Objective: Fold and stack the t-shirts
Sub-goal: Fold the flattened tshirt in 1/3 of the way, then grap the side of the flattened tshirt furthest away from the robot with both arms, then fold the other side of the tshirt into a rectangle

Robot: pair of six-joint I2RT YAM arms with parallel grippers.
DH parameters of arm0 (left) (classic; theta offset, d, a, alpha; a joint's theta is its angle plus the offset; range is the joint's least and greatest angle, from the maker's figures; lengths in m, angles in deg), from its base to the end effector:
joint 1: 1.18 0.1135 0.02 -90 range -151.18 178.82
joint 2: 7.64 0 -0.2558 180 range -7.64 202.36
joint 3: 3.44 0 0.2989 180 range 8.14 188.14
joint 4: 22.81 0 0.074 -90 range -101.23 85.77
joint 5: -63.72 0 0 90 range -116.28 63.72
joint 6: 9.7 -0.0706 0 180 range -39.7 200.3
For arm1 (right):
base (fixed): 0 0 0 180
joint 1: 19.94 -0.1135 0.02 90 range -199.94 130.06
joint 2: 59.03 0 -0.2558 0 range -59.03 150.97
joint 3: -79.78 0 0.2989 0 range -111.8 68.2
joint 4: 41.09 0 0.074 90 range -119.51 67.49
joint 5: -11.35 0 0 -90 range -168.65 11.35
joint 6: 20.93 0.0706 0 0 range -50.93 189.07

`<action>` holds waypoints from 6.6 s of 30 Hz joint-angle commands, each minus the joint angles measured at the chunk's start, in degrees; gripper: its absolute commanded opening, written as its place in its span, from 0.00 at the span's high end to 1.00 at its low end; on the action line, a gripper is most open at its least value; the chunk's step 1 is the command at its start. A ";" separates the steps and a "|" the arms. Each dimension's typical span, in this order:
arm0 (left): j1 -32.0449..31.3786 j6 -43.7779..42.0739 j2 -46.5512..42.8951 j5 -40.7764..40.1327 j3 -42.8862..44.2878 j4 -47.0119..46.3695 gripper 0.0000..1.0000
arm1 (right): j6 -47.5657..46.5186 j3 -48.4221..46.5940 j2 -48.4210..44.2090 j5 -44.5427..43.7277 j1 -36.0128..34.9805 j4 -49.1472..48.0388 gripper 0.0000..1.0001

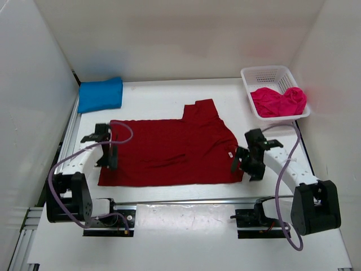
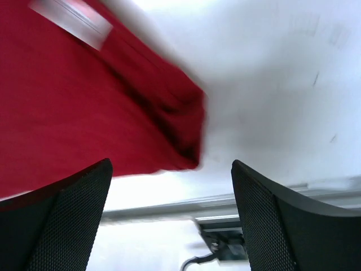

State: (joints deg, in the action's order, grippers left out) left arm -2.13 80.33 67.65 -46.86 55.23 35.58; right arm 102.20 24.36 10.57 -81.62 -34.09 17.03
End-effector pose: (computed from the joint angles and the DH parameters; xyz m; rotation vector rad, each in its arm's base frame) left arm 0.2781 0.0202 0.1401 -0.0449 2.8350 0.5114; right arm 0.2574 0.0611 0.1424 0.4789 2.7953 0.1097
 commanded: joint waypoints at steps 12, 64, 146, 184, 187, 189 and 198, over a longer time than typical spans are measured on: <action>9.04 -0.03 8.90 10.99 -7.54 -5.23 0.11 | 3.35 12.45 3.08 9.55 3.43 -16.74 0.24; 15.37 -0.03 43.97 22.78 46.85 -4.88 0.00 | 7.21 -92.12 75.75 -4.32 -2.54 -7.87 0.26; 5.43 -0.03 12.25 -2.01 11.98 -5.15 0.90 | 8.10 -0.55 -10.36 -7.15 -15.99 -9.46 1.00; 2.45 -0.03 4.18 -1.24 11.78 -5.15 0.25 | 13.02 13.07 -5.36 -2.93 -18.72 -16.83 1.00; -6.31 -0.03 -0.84 5.87 18.46 -5.15 0.24 | 13.02 13.07 -4.13 -2.40 -18.72 -17.53 1.00; -18.83 -0.03 0.20 7.47 21.62 -4.10 0.24 | 13.02 13.59 -4.12 -2.40 -18.72 -18.06 1.00; -41.93 -0.03 27.61 40.25 42.62 0.04 0.41 | 15.91 14.13 -3.07 -3.71 -18.72 -18.07 1.00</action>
State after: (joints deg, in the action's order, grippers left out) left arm -43.31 80.22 88.79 -21.68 93.68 31.71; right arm 115.77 37.35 6.99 -84.43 -52.58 -0.04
